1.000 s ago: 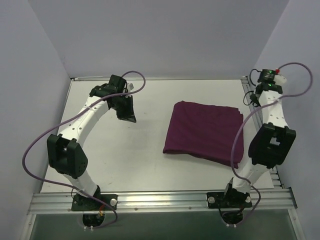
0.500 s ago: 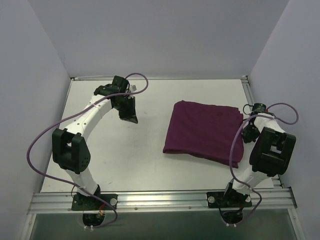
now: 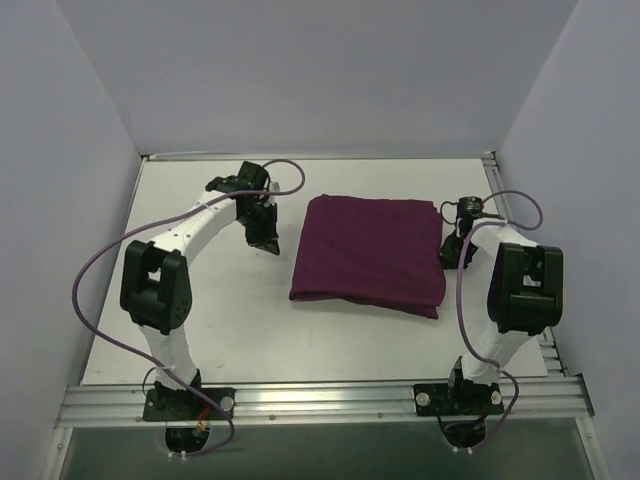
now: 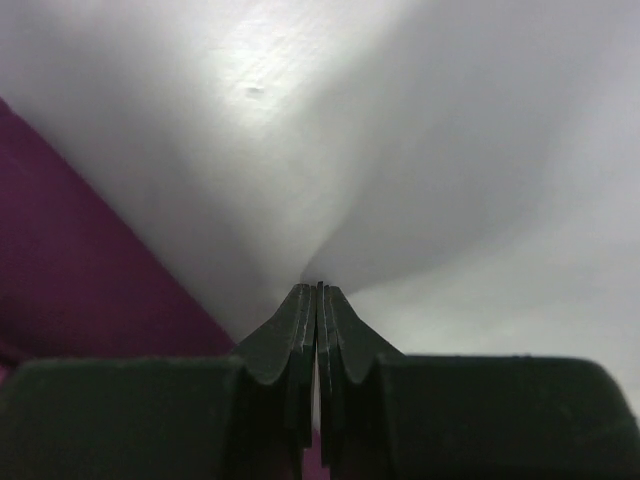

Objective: Open and lay out the surgical kit
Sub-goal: Move the surgical kit at the center of the board.

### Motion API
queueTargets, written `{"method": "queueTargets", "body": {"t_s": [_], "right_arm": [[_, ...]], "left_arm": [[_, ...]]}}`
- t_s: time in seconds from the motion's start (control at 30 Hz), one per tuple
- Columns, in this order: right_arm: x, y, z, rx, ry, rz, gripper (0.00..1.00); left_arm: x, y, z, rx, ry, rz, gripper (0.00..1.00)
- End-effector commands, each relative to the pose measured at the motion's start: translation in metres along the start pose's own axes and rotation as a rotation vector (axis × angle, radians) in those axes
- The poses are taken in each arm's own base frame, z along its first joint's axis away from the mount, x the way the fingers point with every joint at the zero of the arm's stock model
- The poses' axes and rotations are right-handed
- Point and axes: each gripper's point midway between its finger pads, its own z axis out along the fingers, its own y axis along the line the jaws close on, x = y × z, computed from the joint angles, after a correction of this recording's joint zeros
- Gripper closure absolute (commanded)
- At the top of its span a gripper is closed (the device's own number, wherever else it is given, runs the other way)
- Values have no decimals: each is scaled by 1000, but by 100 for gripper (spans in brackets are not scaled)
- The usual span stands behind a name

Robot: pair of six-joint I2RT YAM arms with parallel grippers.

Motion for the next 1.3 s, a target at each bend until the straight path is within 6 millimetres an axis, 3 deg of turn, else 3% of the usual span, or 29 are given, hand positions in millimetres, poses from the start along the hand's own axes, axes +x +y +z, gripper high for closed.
{"method": "queueTargets", "body": {"t_s": [0.0, 0.03, 0.13, 0.27, 0.37, 0.63, 0.8, 0.83, 0.9, 0.97, 1.0, 1.03, 1.1, 1.2, 1.23, 1.27], "right_arm": [[5, 43, 10, -96, 50, -25, 100], [6, 60, 7, -127, 47, -49, 100], [10, 84, 14, -156, 49, -83, 100], [6, 99, 24, -184, 61, -98, 100], [-1, 109, 25, -206, 58, -130, 100], [-21, 125, 18, -235, 38, -171, 100], [-30, 119, 9, -229, 9, -174, 100], [-33, 118, 7, -231, 3, -176, 98], [-47, 107, 0, -221, -22, -159, 91], [-60, 99, -11, -227, -46, -136, 72], [-61, 94, -16, -219, -47, -131, 63], [-64, 89, -19, -216, -53, -124, 47], [-71, 73, -32, -218, -59, -103, 37], [-76, 58, -53, -254, -68, -83, 26], [-74, 58, -60, -269, -75, -80, 18], [-73, 61, -70, -305, -88, -80, 18]], "left_arm": [[-14, -1, 21, -12, -19, -15, 98], [-15, 2, 25, -24, -13, -21, 98], [-24, 3, 38, -38, -4, -24, 98], [-32, 9, 61, -76, 34, -45, 98], [-43, 1, 70, -46, 38, -55, 98], [-75, -17, 79, -7, 6, -85, 98], [-87, 1, 64, -132, -26, -93, 98], [-84, 10, 59, -173, -19, -113, 98], [-83, 32, 46, -254, -39, -155, 87], [-80, 47, 25, -313, -60, -195, 79], [-78, 64, 20, -364, -65, -217, 68], [-76, 69, 12, -385, -73, -231, 62], [-77, 72, -10, -396, -116, -238, 49], [-81, 68, -38, -401, -179, -213, 41], [-80, 61, -43, -385, -185, -186, 39], [-79, 53, -52, -358, -200, -163, 38]]}}
